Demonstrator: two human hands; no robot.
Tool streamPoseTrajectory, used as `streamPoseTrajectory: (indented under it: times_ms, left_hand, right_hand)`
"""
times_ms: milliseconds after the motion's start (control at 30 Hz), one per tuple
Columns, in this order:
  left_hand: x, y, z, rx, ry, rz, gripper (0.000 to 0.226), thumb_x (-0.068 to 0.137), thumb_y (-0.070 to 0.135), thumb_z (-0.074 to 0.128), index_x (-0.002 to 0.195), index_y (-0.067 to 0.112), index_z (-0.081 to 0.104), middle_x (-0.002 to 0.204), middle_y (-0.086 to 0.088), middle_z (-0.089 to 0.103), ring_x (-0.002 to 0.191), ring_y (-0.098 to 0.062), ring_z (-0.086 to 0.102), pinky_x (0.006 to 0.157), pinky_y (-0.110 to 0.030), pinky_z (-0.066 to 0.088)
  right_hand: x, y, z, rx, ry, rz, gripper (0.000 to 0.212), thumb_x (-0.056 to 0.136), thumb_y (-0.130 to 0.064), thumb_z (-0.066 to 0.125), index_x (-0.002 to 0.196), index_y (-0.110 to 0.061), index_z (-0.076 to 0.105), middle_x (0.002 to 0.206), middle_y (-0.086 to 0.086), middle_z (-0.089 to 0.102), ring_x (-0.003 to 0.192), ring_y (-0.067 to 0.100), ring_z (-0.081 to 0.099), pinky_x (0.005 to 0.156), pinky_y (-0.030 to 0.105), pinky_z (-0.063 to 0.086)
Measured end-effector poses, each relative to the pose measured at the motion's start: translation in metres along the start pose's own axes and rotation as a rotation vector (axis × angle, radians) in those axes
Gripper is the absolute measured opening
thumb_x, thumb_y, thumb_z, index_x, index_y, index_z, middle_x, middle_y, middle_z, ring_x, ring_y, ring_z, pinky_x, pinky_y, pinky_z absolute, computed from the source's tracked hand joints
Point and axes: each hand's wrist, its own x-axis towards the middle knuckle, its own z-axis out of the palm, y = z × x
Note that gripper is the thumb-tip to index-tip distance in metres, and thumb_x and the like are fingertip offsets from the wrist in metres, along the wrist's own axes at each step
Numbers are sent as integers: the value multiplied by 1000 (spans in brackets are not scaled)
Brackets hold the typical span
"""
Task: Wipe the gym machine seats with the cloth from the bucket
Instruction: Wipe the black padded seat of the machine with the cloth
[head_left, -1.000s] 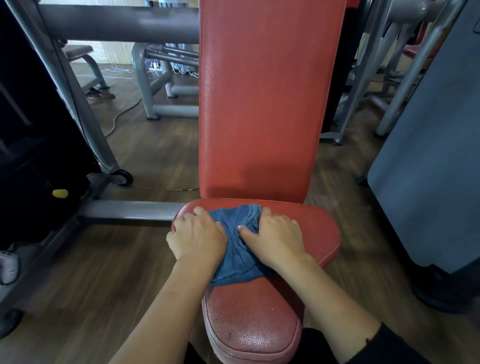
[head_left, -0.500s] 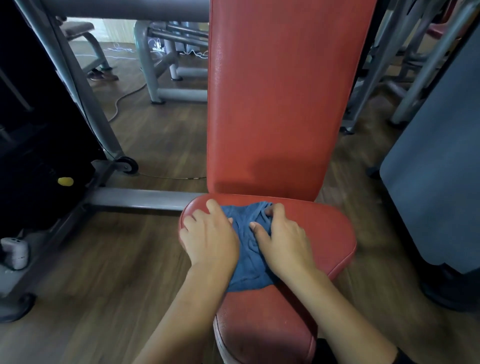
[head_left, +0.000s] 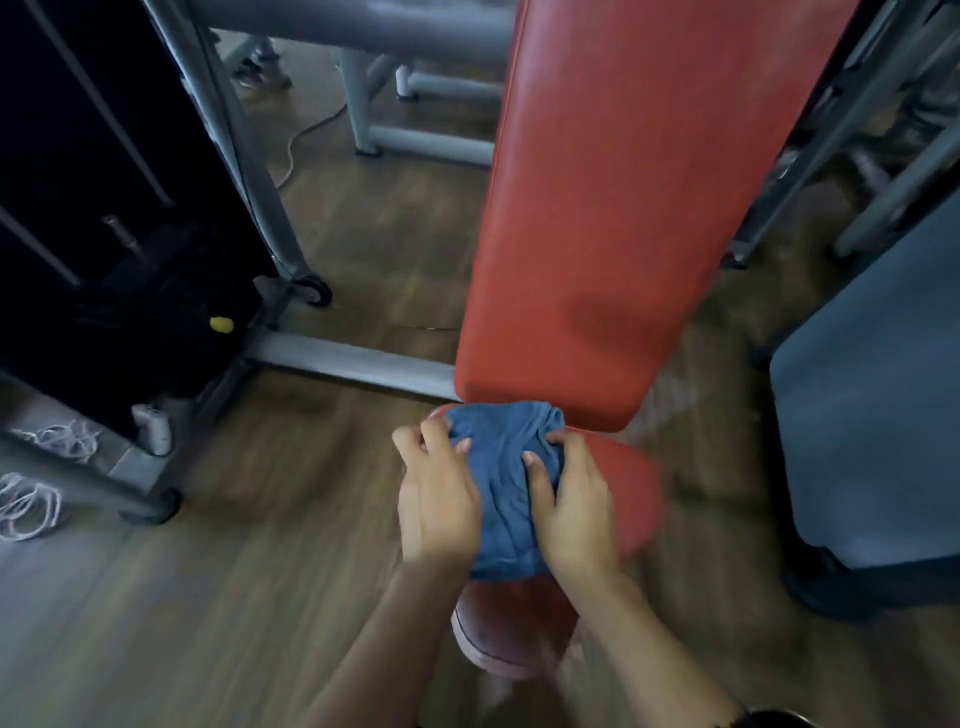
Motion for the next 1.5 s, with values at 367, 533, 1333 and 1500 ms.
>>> streamPoseTrajectory:
  times_ms: [367, 533, 1333, 1500]
  left_hand:
    - [-91, 60, -219, 49, 134, -159, 22, 96, 26, 49, 114, 13, 49, 110, -3, 40, 76, -32, 62, 55, -30, 35]
    - [-140, 59, -294, 75, 228, -273, 21, 95, 27, 48, 112, 15, 48, 106, -2, 37, 75, -37, 60, 56, -33, 37]
    - [-286, -161, -560, 110, 877, -749, 16, 95, 22, 51, 108, 14, 51, 107, -6, 44, 77, -43, 58, 60, -38, 39]
    - [-274, -262, -667, 179, 919, -735, 14, 93, 18, 54, 105, 12, 51, 104, -9, 47, 72, -43, 59, 55, -39, 39]
  right_hand:
    - [-105, -181, -95, -24, -201, -95, 18, 94, -32, 54, 109, -22, 52, 97, -15, 55, 91, 16, 59, 69, 24, 33]
    - [-154, -238, -109, -41, -311, -183, 24, 92, -46, 43, 110, -30, 48, 100, -16, 57, 94, 13, 58, 74, 24, 36]
    - [-389, -462, 72, -12, -847, -778, 21, 94, -34, 52, 110, -21, 52, 109, -4, 62, 97, 23, 59, 70, 31, 34]
    - [-455, -554, 175, 42, -893, -802, 18, 93, -30, 55, 107, -19, 52, 102, -3, 62, 90, 23, 61, 69, 33, 40]
